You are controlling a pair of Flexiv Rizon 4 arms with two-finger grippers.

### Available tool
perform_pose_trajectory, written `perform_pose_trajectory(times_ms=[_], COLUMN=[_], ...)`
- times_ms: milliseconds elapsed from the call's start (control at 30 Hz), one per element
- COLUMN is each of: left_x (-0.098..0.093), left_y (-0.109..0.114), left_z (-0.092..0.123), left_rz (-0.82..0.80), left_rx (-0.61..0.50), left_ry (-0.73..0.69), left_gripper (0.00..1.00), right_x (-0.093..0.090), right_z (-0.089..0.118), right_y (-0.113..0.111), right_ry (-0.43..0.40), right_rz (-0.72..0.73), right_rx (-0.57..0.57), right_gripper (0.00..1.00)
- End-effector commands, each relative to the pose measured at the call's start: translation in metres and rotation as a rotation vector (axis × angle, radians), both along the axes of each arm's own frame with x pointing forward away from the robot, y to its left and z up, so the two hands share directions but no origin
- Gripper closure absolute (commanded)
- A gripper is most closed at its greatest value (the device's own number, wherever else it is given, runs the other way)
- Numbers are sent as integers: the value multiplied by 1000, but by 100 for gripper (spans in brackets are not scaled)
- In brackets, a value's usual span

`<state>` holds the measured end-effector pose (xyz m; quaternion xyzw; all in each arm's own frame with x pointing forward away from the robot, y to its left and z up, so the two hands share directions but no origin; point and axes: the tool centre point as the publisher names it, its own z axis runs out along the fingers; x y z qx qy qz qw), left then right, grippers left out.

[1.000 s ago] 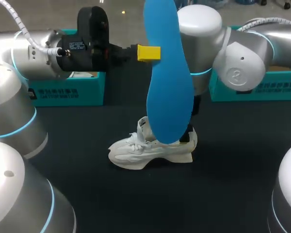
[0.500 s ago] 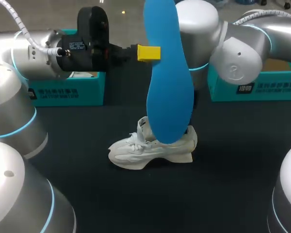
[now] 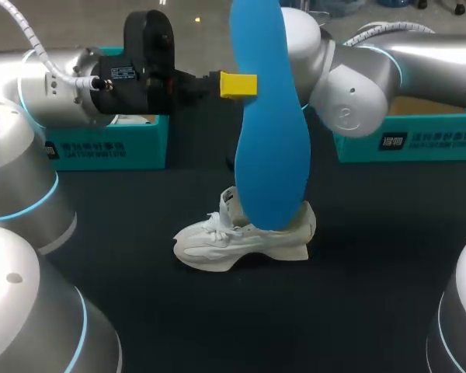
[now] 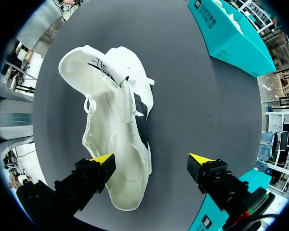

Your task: Take the shoe out of the shoebox, open the shoe tongue, remove and reinsert the insole, then place the shoe into the shoebox

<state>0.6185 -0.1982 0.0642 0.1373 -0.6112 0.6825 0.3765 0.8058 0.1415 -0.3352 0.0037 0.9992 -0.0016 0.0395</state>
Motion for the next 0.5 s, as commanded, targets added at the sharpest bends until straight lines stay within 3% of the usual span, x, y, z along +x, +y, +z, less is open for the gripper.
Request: perform_pose_trajectory(times_ms=[33,267,300,333,400,500], left_x=[-1,-1,-1,-1,-1,-1], left_y=[-1,-1,-1,-1,-1,-1], left_z=[-1,-1,-1,-1,-1,-1], left_rz=[2,2,2,2,2,2], left_rx=[-2,-2,-2,-2,-2,-2], left_ry=[0,0,0,0,0,0], left_gripper=[100,100,100,100,100,100], right_x=[3,2,2,2,3,3], right_z=[-18,-32,-32,-34,-37,-41], right_y=[2,-6,-6,-6,-4,-4], right_ry=[1,21,22,23,33,42], right_rz=[-2,-34,-35,-36,-33,-34], right_rx=[2,8,8,10,8,12], right_gripper=[0,0,7,34,53,61])
